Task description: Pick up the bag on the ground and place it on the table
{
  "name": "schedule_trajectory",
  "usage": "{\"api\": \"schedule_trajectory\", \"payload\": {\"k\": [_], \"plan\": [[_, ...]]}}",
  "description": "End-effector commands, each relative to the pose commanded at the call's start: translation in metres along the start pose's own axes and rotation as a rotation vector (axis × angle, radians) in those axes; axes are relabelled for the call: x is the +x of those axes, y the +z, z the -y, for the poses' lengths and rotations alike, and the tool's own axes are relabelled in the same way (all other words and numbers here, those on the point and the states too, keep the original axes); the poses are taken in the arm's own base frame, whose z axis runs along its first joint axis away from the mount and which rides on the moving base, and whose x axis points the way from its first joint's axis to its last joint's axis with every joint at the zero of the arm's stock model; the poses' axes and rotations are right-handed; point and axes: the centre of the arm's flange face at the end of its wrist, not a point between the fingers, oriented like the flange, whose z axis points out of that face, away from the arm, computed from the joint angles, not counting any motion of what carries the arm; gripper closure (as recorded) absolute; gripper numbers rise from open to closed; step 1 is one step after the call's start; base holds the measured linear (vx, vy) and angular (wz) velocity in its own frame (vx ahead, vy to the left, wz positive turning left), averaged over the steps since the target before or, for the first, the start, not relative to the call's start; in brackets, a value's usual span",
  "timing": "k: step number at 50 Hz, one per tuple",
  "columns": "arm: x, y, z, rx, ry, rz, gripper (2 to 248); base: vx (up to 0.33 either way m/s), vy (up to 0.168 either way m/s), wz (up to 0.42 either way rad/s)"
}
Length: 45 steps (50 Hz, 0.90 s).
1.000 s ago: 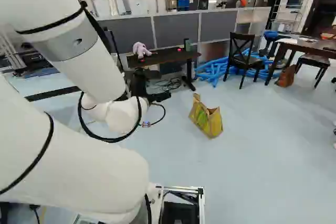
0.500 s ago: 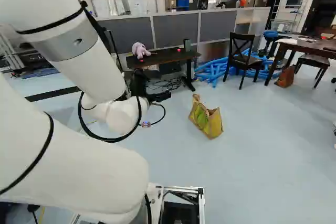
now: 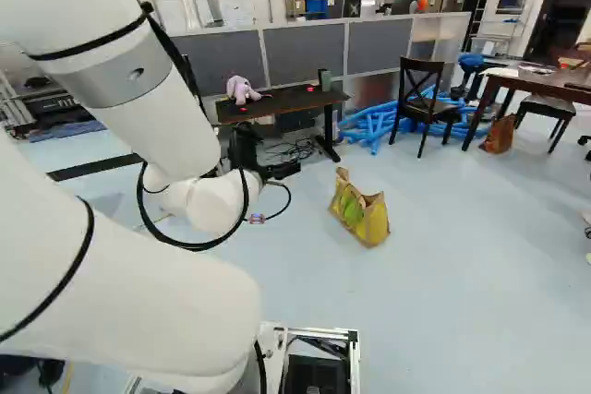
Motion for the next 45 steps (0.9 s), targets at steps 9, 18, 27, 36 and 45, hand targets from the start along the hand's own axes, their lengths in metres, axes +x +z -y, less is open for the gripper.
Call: {"api": "schedule_trajectory", "payload": {"k": [9,18,27,36,45], "plan": [[0.0,0.0,0.0,0.0,0.0,0.0,3,0.084,-0.025,-0.143],[0.0,0.0,0.0,0.0,0.0,0.0,3,0.084,-0.028,-0.156],[0.0,0.0,0.0,0.0,0.0,0.0,3,0.083,-0.029,-0.157],[0.0,0.0,0.0,0.0,0.0,0.0,3,0.087,-0.028,-0.161],[0.0,0.0,0.0,0.0,0.0,0.0,3,0.084,-0.033,-0.16]]}}
